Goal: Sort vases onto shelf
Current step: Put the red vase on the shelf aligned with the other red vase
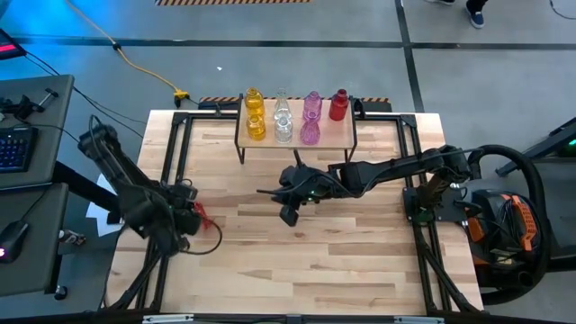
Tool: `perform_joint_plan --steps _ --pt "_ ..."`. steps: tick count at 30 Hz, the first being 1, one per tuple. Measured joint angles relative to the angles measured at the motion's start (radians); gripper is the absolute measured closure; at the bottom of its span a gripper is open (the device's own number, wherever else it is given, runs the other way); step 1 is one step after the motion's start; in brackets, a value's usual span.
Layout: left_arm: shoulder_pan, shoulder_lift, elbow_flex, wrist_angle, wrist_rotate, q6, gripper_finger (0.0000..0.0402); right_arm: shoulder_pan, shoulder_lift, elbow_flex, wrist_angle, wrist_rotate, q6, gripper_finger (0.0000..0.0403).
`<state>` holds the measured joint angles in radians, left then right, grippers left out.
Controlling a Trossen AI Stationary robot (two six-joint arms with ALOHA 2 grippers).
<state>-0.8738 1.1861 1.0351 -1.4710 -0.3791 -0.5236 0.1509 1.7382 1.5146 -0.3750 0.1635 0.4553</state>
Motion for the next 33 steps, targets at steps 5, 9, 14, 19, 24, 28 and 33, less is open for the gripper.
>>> perform_joint_plan --steps 5,9,14,19,24,28,33 --pt "0.054 -0.095 -0.095 0.116 0.130 0.208 0.0275 0.000 0.000 0.000 -0.011 -0.018 -0.012 0.0331" --pt "0.090 -0.114 -0.139 0.164 0.164 0.293 0.0275 0.000 0.000 0.000 -0.013 -0.018 -0.028 0.0331" --pt "0.133 -0.106 -0.202 0.274 0.260 0.243 0.0275 0.000 0.000 0.000 -0.021 -0.019 -0.030 0.0331" --pt "0.143 -0.076 -0.217 0.334 0.269 0.091 0.0275 0.000 0.000 0.000 -0.030 -0.019 -0.028 0.0331" --pt "0.140 -0.037 -0.217 0.344 0.287 0.128 0.0275 0.000 0.000 0.000 -0.029 -0.019 -0.027 0.0331" --pt "0.139 0.009 -0.217 0.345 0.294 0.166 0.0275 0.000 0.000 0.000 -0.029 -0.019 -0.027 0.0331" --pt "0.149 0.066 -0.225 0.350 0.293 0.244 0.0275 0.000 0.000 0.000 -0.029 -0.019 -0.027 0.0331"
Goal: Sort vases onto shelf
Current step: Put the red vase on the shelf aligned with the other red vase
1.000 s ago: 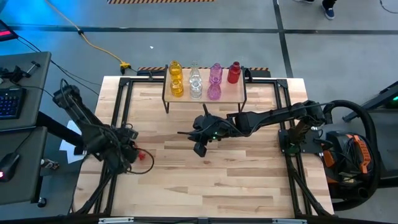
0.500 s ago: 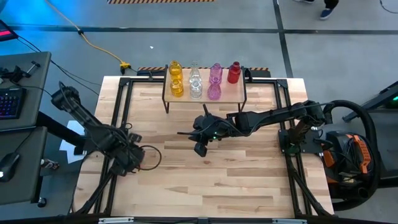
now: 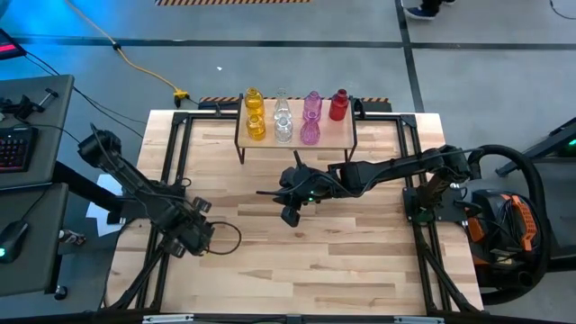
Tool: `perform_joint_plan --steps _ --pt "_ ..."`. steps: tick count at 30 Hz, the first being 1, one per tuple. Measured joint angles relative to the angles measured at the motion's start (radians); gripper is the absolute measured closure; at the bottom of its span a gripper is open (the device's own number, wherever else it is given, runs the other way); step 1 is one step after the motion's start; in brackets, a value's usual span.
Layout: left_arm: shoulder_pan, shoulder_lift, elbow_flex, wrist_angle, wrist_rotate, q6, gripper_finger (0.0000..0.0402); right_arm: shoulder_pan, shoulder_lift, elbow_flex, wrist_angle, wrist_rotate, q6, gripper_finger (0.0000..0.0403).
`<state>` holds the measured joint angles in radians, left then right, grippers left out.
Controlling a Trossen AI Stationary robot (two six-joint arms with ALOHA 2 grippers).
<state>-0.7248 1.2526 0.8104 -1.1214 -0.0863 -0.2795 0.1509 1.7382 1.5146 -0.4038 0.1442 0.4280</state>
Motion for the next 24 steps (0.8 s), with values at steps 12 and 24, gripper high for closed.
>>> perform_joint_plan --steps 12,24 --pt "0.015 -0.002 -0.038 -0.001 -0.060 0.078 0.0275 0.007 0.000 0.000 -0.004 -0.004 0.008 0.0331" --pt "0.094 -0.002 -0.038 0.001 -0.107 0.231 0.0275 0.007 0.000 0.000 -0.006 -0.003 0.009 0.0331"
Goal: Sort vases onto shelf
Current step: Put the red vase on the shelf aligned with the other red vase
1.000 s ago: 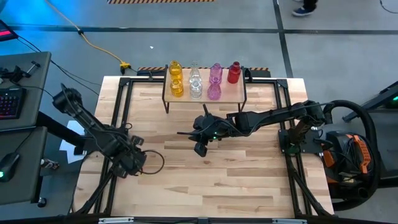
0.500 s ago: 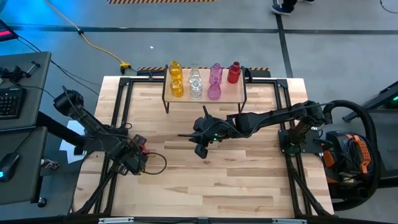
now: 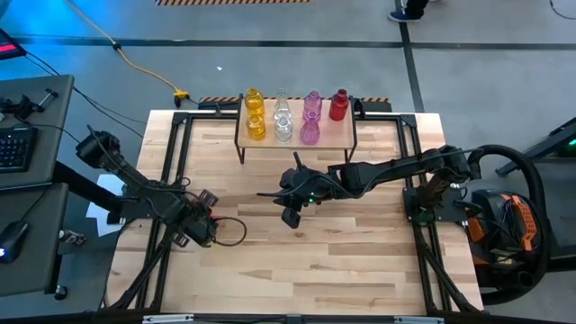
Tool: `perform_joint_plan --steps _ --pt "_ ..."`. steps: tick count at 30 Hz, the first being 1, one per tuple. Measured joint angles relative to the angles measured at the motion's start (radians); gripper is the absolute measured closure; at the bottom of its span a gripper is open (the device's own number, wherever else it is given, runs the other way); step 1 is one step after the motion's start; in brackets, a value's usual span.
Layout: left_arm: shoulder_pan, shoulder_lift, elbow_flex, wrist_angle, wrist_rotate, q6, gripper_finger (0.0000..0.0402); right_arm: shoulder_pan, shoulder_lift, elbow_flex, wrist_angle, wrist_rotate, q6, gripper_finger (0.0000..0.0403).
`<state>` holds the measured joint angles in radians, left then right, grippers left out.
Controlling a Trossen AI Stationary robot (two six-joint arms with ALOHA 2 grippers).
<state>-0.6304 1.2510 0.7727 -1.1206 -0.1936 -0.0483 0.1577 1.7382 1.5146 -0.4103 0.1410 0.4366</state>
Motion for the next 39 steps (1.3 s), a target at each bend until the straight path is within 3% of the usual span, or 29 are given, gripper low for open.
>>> perform_joint_plan --steps 12,27,35,39 --pt "0.063 0.015 0.001 0.093 0.073 0.060 0.0275 0.000 0.000 0.000 0.000 0.000 0.000 0.0331" --pt "0.061 0.032 0.001 0.087 0.093 -0.098 0.0275 0.000 0.000 0.000 -0.021 0.001 0.000 0.0331" --pt "0.061 0.032 0.001 0.088 -0.034 -0.198 0.0275 0.000 0.000 0.000 -0.020 0.001 0.000 0.0331" --pt "0.061 0.032 0.001 0.089 -0.033 -0.269 0.0272 0.000 0.000 0.000 -0.020 0.002 -0.002 0.0331"
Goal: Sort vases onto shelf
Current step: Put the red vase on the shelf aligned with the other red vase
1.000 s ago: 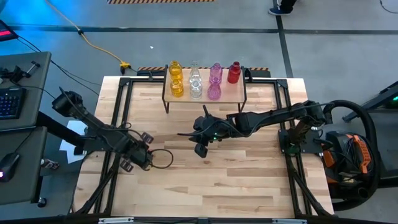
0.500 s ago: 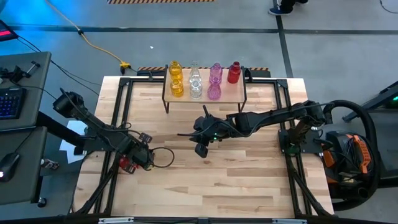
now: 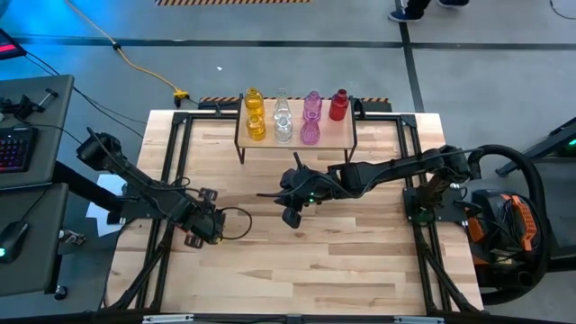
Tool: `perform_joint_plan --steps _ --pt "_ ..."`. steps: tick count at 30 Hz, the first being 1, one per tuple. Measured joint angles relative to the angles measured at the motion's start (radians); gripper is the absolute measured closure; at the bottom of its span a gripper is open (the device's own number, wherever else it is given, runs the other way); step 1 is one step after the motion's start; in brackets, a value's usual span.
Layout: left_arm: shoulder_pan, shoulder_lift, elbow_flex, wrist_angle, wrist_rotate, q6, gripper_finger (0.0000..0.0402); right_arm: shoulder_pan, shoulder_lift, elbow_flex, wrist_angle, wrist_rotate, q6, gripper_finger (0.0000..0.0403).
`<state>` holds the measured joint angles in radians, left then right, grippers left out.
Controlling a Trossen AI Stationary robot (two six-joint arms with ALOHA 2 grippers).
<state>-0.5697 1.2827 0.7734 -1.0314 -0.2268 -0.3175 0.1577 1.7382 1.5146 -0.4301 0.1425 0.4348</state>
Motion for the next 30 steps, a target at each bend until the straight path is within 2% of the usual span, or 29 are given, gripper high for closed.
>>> perform_joint_plan --steps 7,13,20,27,30 --pt "0.000 0.000 0.000 0.000 0.037 -0.019 0.0244 0.000 0.000 0.000 0.000 0.003 -0.036 0.0331" --pt "0.000 0.000 0.000 -0.020 0.032 0.079 0.0220 0.000 0.000 0.000 0.000 -0.018 -0.043 0.0331" --pt "0.000 0.003 -0.034 -0.016 0.082 0.144 0.0216 0.000 0.000 0.000 0.001 -0.024 -0.043 0.0331" --pt "0.000 0.004 -0.033 -0.013 0.069 0.139 0.0216 -0.001 0.000 0.000 0.020 -0.020 0.028 0.0331" --pt "0.000 0.004 -0.044 -0.005 0.132 0.122 0.0216 -0.001 0.000 0.000 0.024 -0.015 0.036 0.0331"
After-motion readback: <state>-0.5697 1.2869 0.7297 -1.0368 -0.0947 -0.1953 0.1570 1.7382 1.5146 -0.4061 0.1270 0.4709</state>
